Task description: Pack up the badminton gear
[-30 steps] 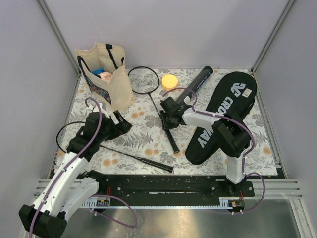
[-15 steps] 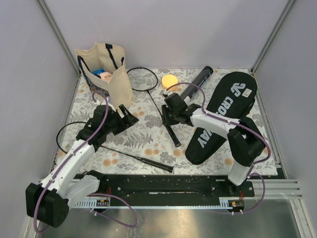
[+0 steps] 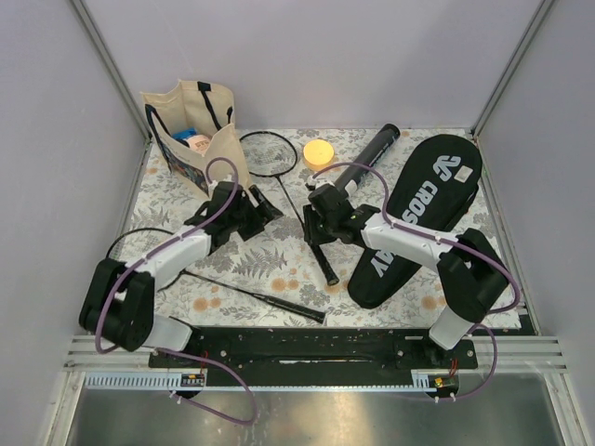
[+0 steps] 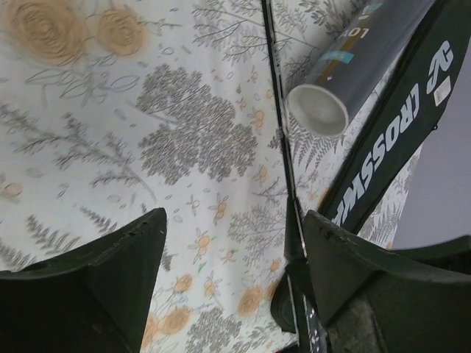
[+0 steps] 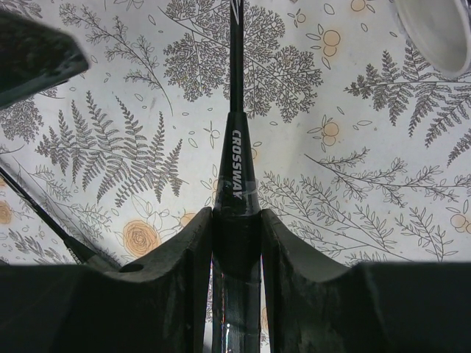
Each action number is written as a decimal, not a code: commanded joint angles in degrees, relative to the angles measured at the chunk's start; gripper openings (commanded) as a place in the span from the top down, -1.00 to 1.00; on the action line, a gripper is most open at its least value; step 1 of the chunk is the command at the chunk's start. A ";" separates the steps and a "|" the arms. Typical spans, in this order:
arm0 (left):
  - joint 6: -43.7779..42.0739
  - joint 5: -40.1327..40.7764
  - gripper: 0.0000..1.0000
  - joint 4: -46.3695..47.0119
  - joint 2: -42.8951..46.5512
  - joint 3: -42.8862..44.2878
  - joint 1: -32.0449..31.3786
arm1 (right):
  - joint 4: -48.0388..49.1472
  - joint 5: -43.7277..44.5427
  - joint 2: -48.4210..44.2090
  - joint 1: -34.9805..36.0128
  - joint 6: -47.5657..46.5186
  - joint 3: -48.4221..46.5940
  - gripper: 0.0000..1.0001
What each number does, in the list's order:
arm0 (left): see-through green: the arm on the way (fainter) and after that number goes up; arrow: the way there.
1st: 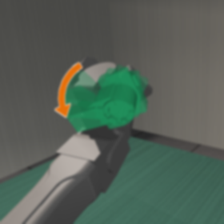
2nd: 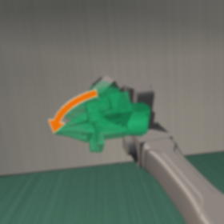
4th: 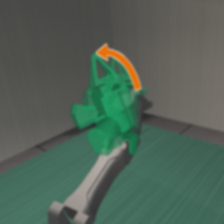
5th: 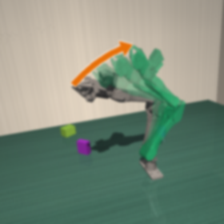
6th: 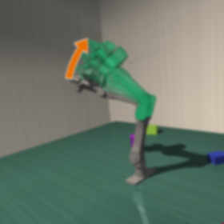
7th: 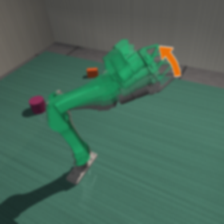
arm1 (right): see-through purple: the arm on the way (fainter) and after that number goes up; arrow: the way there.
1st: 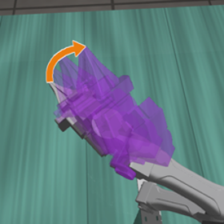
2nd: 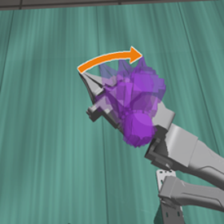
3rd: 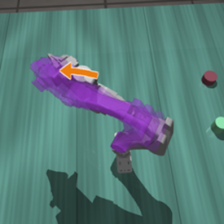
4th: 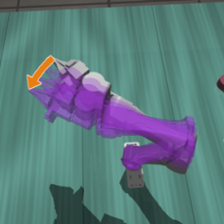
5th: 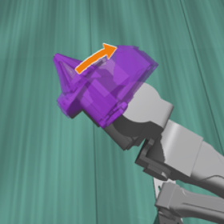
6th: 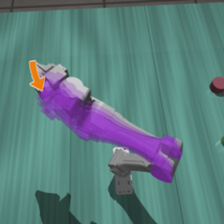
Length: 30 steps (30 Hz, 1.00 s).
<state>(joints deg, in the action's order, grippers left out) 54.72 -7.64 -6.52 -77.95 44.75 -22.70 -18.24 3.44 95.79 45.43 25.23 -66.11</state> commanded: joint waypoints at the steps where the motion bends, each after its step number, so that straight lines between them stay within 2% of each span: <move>1: 1.09 1.49 -0.55 8.63 -6.66 6.74 -2.00 | 4.26 -0.98 -3.85 1.06 0.69 0.63 1.00; 7: 3.28 -2.19 -0.45 12.22 -17.48 10.71 -2.09 | 5.40 -1.86 -5.26 1.24 1.05 2.03 1.00; 10: 5.04 -4.92 -0.30 16.01 -20.82 11.41 -2.17 | 5.85 -2.74 -5.52 1.33 1.31 2.56 1.00; 13: 4.96 -6.42 -0.15 16.63 -22.85 12.38 -2.17 | 6.90 -3.26 -5.96 1.33 1.57 3.44 0.96; 17: 6.54 -8.79 -0.06 21.19 -24.35 11.32 -2.17 | 9.01 -5.64 -6.23 1.33 1.66 4.85 0.92; 22: 7.07 -11.25 0.52 23.22 -24.97 10.88 -2.09 | 9.10 -6.78 -5.52 1.33 1.75 5.20 0.88; 25: 7.42 -12.31 0.73 24.19 -24.70 10.27 -2.09 | 8.92 -7.92 -5.96 1.33 2.01 5.37 0.74; 30: 7.42 -12.93 0.99 24.98 -22.95 8.86 -2.09 | 7.08 -6.17 -7.37 1.24 1.05 5.37 0.18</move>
<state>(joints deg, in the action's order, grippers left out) 62.81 -18.09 12.56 -102.96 54.65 -24.56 -13.76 -0.49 92.71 45.76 27.83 -60.36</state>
